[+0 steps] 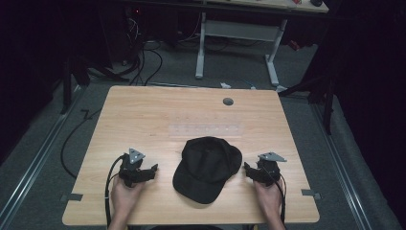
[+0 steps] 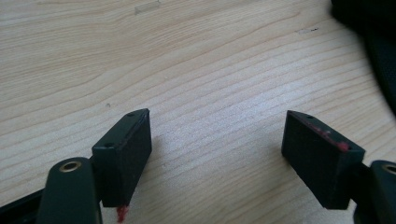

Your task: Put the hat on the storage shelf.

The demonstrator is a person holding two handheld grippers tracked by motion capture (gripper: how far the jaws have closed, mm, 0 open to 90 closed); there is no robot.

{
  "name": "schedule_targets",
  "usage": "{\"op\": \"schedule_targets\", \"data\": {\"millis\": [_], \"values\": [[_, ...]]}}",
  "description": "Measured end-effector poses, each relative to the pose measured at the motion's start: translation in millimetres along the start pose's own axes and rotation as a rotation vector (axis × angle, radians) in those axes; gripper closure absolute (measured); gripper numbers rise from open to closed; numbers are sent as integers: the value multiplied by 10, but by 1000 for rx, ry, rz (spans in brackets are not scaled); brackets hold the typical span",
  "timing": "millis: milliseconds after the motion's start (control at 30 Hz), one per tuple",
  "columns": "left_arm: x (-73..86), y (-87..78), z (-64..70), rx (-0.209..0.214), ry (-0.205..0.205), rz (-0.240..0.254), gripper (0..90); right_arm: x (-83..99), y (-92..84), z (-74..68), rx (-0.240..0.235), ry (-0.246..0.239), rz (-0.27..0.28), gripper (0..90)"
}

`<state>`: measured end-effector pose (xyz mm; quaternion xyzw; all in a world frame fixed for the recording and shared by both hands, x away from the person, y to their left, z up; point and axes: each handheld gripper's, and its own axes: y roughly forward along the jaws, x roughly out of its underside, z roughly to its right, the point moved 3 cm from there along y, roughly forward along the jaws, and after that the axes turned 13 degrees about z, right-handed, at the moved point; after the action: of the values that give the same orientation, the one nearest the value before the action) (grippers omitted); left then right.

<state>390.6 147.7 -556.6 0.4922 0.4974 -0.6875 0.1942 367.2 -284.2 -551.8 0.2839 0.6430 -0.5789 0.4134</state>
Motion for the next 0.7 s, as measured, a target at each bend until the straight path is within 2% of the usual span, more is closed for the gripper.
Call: {"op": "schedule_targets", "data": {"millis": [133, 267, 400, 500, 700], "values": [[0, -1, 0, 1, 0, 0, 246, -1, -10, 15, -1, 9, 3, 347], [0, -1, 0, 1, 0, 0, 246, -10, -41, 68, -6, 52, 6, 373], [0, 0, 1, -1, 1, 0, 245, -33, -102, 78, -2, 55, 36, 385], [0, 0, 1, -1, 1, 0, 245, -64, -195, 77, -28, 80, 61, 399], [0, 0, 1, -1, 1, 0, 245, -92, -320, 61, -68, 113, 70, 377]]}}
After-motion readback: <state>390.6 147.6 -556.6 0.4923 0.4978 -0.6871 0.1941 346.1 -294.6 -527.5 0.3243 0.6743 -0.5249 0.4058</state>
